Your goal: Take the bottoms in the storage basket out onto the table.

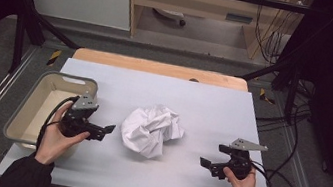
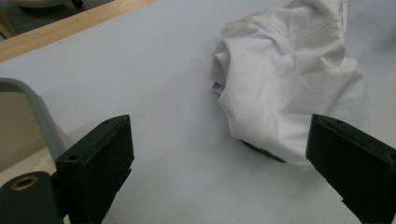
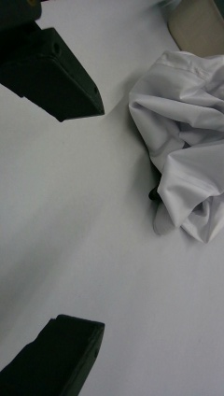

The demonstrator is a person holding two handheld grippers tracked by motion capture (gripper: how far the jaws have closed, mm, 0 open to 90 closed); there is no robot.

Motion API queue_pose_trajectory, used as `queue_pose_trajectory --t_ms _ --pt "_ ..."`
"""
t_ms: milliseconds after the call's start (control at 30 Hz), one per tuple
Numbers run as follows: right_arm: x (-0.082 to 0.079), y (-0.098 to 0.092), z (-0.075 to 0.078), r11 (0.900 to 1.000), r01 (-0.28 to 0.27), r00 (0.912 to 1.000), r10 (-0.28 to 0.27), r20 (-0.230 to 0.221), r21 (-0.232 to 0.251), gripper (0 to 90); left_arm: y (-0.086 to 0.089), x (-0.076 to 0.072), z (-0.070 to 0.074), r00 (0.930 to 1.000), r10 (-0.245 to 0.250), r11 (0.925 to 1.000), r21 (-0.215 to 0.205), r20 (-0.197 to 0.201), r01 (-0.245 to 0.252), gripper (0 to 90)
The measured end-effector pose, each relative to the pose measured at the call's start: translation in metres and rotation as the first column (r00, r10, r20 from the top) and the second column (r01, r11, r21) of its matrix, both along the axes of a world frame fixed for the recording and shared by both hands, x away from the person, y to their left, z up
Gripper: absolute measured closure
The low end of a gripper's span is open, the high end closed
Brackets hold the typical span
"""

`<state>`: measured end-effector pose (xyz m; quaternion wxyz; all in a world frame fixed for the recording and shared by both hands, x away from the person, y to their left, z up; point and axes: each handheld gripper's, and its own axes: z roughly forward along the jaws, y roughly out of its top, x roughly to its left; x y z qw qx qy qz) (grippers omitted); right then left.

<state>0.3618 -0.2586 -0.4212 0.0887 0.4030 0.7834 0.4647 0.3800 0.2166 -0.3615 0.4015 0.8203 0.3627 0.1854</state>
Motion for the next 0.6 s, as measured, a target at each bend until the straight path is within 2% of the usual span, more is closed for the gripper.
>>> queue_pose_trajectory --t_ms 367,433,600 --pt "0.0 0.0 0.0 1.0 0.003 1.0 -0.003 -0.003 -0.001 0.7 0.032 -0.007 -0.004 0.9984 0.056 0.9984 0.002 0.011 -0.056 7.1" --pt "0.0 0.0 0.0 1.0 0.004 1.0 -0.004 -0.003 -0.001 0.7 0.037 -0.008 -0.003 0.9973 0.072 0.9973 -0.01 0.011 -0.072 7.2" --pt "0.0 0.0 0.0 1.0 0.003 1.0 -0.003 -0.003 -0.003 0.7 0.045 -0.011 -0.005 0.9974 0.071 0.9975 -0.004 0.014 -0.071 6.9"
